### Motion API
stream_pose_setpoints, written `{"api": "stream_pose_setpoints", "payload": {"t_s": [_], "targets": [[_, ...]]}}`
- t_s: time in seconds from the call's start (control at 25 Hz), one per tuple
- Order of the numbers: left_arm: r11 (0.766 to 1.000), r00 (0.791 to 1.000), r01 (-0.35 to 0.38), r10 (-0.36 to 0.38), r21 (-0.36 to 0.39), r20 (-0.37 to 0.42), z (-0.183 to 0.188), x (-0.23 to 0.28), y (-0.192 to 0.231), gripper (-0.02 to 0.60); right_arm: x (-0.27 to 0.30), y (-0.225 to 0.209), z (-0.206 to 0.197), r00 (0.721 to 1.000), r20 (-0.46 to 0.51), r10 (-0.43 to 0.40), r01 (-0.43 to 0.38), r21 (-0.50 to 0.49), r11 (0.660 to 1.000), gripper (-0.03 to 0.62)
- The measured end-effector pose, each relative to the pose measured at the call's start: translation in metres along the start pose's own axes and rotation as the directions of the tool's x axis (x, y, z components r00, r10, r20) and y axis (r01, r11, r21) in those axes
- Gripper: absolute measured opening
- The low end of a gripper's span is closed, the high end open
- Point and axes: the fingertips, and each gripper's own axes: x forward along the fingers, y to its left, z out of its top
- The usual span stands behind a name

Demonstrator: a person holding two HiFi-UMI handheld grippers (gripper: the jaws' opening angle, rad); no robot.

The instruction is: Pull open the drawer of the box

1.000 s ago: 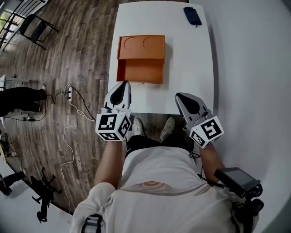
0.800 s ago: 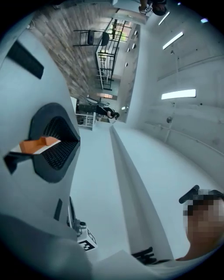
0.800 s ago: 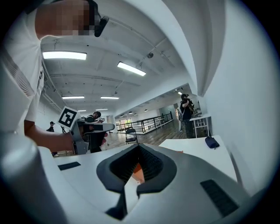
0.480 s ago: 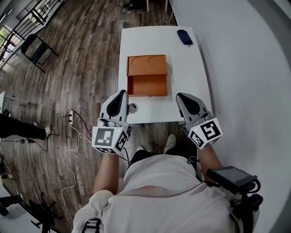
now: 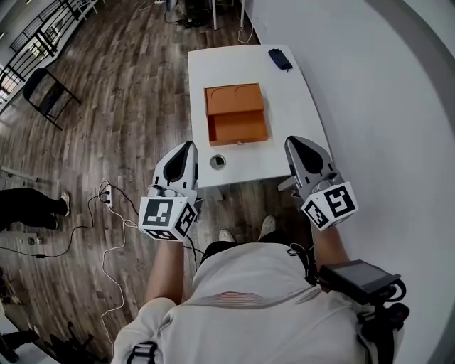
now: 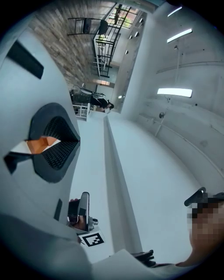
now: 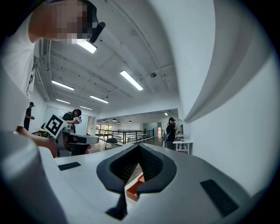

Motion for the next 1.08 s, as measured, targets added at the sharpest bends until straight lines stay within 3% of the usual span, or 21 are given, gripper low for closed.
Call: {"api": "stream_pose_setpoints", "payload": {"t_s": [0.28, 0.64, 1.08], "targets": [[0.999, 0.999, 0.039, -0.039, -0.022, -0.001, -0.001, -0.013, -0.017, 0.011, -0.016, 0.012, 0.002, 1.0, -0.017, -0.003, 0.003, -0.005, 1.0, 0.003], [0.999, 0.998, 0.046, -0.046, 0.002, -0.04, -0.019, -0.005, -0.041, 0.011, -0.031, 0.007, -0.005, 0.999, -0.045, 0.01, -0.01, -0.004, 1.0, 0.003], [0.997, 0.997, 0.077, -0.077, 0.005, -0.025, -0.004, 0.001, -0.059, 0.011, -0.034, 0.0, 0.001, 0.999, -0.043, 0.007, -0.007, -0.003, 1.0, 0.003]]}}
